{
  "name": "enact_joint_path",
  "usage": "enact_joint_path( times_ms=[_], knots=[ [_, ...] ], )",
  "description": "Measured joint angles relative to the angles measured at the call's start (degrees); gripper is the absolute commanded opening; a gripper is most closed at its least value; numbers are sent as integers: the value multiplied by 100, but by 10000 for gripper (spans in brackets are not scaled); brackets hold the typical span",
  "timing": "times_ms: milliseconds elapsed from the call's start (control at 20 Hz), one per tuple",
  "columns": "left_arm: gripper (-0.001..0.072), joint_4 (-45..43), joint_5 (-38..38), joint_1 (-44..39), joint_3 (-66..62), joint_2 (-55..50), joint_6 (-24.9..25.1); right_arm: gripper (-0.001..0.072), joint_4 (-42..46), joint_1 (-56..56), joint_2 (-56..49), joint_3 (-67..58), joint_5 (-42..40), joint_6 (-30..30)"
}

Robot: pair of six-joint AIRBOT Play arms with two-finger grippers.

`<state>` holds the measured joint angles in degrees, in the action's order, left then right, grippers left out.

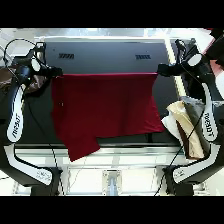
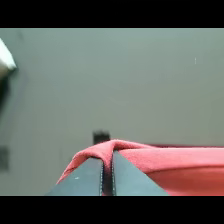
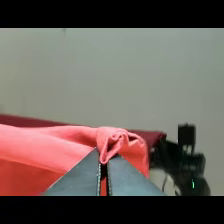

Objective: Fold the shirts.

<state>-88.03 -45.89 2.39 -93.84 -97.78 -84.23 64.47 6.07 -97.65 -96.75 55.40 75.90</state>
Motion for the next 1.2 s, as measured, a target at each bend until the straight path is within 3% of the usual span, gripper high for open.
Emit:
enact_joint_path(
  times_ms=[200,400,750,950,1200],
  knots=[
    [18,-127,-229,-63,-203,-26,-11,12,20,-15,-146,-260,-264,92],
    [18,-175,-684,-85,22,374,173,11,238,-22,-103,-625,317,109],
    [18,-168,-678,-98,2649,1956,4,11,1178,-50,264,-179,1473,125],
    [19,-166,-372,-98,3773,2465,-238,12,1342,-190,304,796,1209,129],
    [19,-146,-236,-129,4203,2527,-308,13,1373,-280,131,1484,684,256]
  ],
)
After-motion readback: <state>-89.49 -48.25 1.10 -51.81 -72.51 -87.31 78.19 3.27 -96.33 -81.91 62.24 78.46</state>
